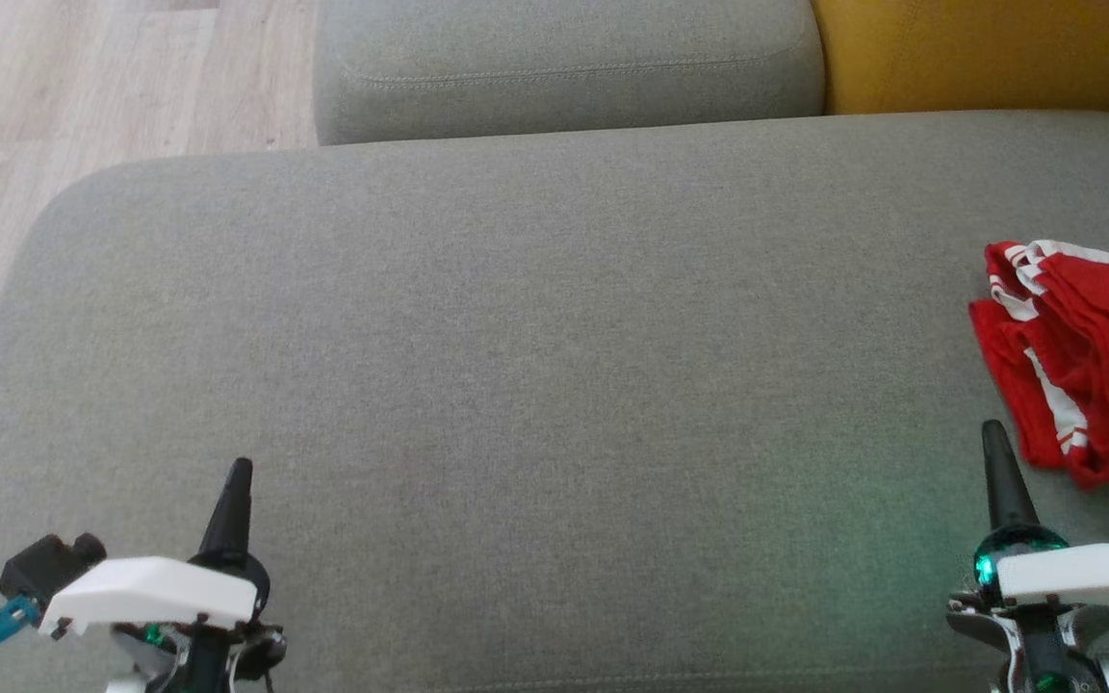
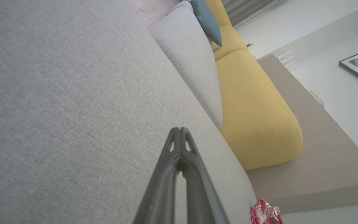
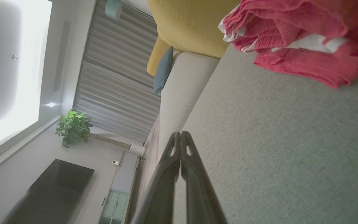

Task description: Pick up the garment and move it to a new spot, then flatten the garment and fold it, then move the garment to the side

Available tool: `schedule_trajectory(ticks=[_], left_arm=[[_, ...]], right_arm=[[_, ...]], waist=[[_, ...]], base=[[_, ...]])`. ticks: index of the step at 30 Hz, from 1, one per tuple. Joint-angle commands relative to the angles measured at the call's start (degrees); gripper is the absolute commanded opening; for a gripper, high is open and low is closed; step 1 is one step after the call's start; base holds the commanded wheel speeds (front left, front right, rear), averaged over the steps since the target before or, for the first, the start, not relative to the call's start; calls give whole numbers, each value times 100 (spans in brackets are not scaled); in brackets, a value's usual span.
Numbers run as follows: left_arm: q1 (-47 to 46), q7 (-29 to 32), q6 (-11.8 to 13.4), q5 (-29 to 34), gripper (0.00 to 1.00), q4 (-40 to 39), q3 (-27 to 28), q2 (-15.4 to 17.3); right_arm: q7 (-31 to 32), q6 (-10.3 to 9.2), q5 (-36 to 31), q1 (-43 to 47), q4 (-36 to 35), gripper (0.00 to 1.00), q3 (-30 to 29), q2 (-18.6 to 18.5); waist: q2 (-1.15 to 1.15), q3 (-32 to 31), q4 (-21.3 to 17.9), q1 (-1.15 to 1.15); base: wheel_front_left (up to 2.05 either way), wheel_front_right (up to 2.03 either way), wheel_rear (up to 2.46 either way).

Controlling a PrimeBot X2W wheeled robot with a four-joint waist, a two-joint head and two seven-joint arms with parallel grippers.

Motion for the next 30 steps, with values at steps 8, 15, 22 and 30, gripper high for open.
schedule_trajectory(ticks=[8,15,22,30], left_arm=[[-412,129,-175,-592,0,-115,349,-42],[-463,229,-290,-1043,0,-65,498,-105],[-521,345,-422,-1557,0,-8,669,-178],[-572,448,-537,-2006,0,42,820,-242]], right_arm=[[32,-3,601,-404,-37,0,43,-143],[55,-3,1046,-490,70,0,18,-144],[82,-4,1552,-587,192,0,-12,-144],[107,-4,1994,-673,299,0,-39,-143]], waist=[[0,2,-2,0],[0,3,-3,0],[0,4,-5,0],[0,5,-6,0]], base=[[0,0,0],[0,0,0],[0,0,0],[0,0,0]])
